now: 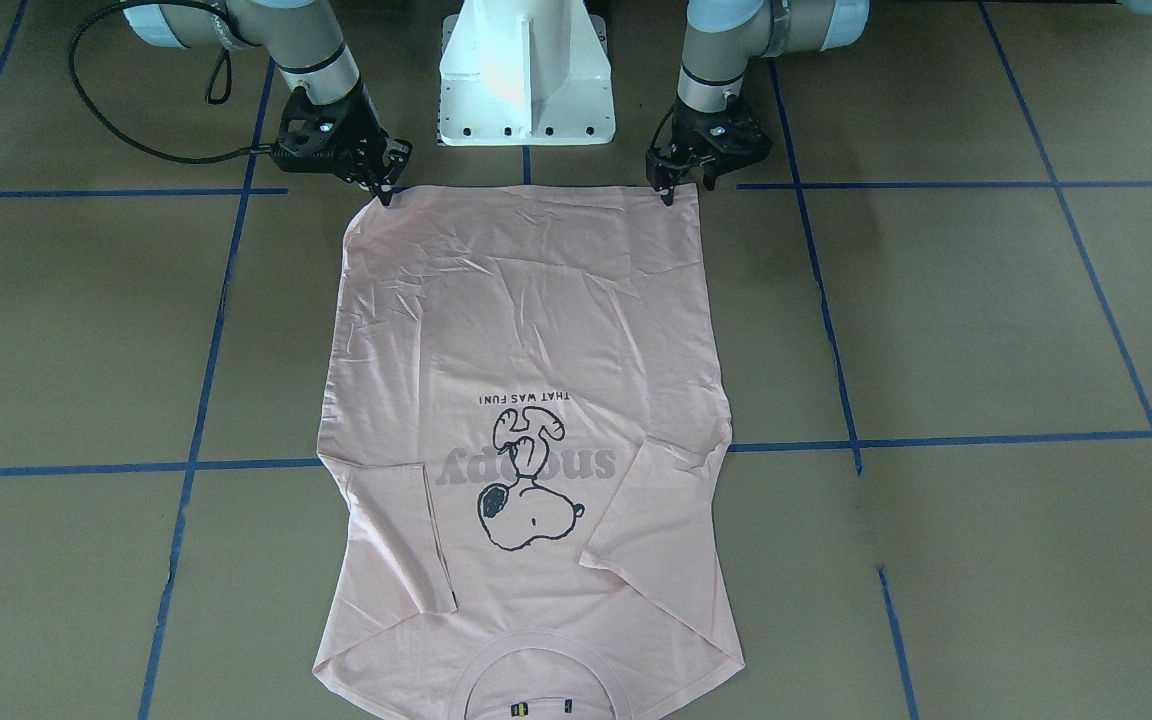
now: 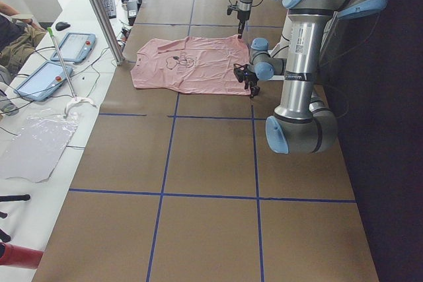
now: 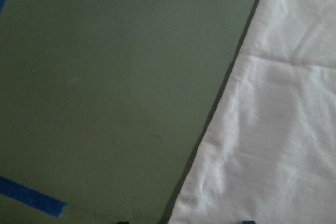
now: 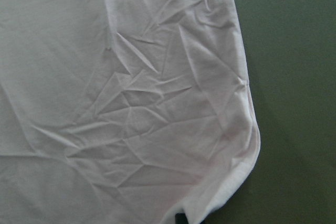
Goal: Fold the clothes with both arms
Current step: 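Close both grippers on the hem corners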
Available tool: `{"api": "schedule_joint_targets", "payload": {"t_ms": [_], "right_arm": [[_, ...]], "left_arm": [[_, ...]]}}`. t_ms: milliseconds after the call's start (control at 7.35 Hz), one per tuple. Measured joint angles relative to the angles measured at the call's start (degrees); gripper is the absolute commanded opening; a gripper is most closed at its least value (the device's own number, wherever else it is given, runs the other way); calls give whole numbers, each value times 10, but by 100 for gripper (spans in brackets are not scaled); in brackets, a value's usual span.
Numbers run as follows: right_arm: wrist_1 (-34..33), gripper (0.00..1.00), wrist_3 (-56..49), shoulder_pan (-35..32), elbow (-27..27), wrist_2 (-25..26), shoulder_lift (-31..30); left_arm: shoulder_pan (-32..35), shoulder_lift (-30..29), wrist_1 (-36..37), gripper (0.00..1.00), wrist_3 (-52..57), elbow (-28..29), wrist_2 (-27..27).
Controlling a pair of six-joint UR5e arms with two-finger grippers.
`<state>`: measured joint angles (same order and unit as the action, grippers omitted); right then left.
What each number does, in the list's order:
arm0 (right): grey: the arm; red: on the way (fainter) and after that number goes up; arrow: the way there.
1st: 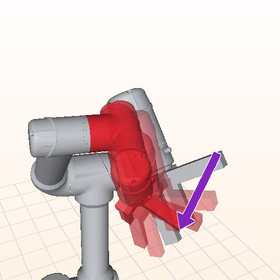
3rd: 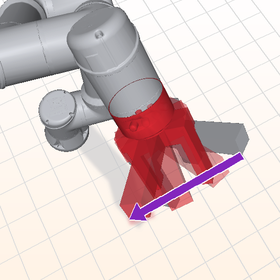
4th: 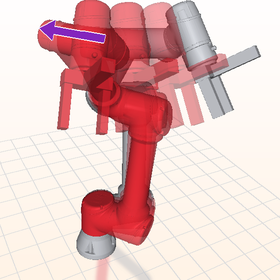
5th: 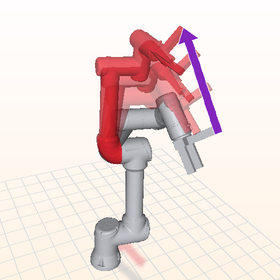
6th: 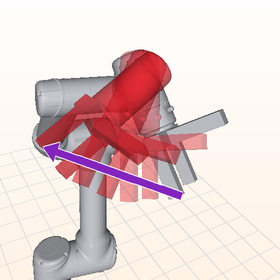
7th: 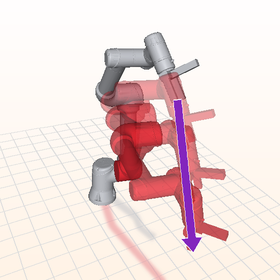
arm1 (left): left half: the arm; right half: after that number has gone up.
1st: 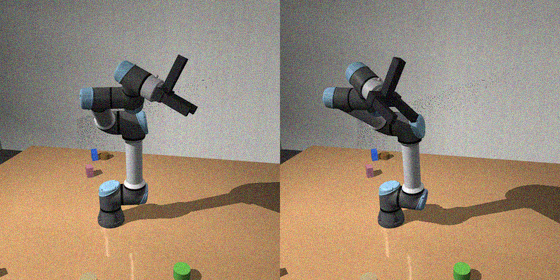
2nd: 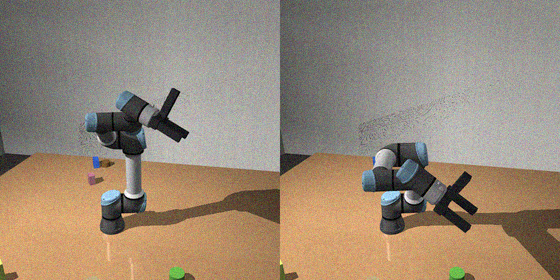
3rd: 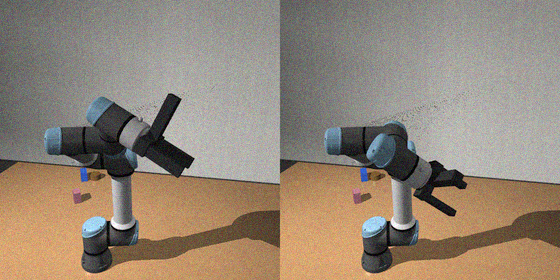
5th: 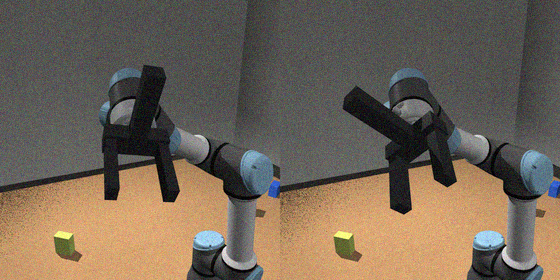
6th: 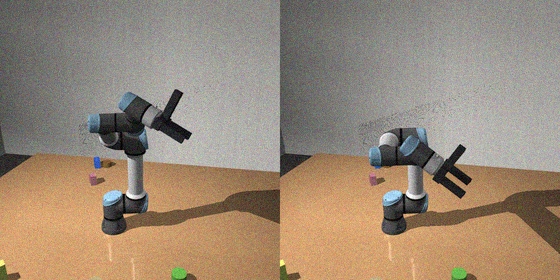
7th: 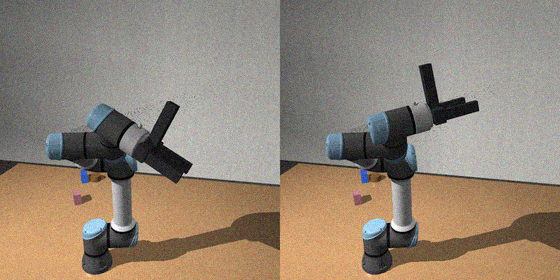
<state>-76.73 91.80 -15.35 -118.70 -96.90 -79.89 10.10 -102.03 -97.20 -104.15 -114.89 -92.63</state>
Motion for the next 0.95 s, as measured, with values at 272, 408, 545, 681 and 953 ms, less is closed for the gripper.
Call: {"api": "schedule_joint_targets", "payload": {"t_ms": [272, 408, 545, 681, 953], "right_arm": [[0, 0, 0, -2, 0, -1, -1], [0, 0, 0, -3, 0, -2, -1], [0, 0, 0, -4, 0, -2, -1], [0, 0, -1, -7, -1, -5, -1], [0, 0, -1, -25, -10, -30, -8]], "left_arm": [[0, 0, 1, 5, 1, -3, 0], [0, 0, 1, 0, 1, -6, -1], [0, 0, 1, 0, 1, -8, -1], [0, 0, 1, 0, 1, -13, -1], [1, 0, 3, 0, 1, -32, 0]]}}
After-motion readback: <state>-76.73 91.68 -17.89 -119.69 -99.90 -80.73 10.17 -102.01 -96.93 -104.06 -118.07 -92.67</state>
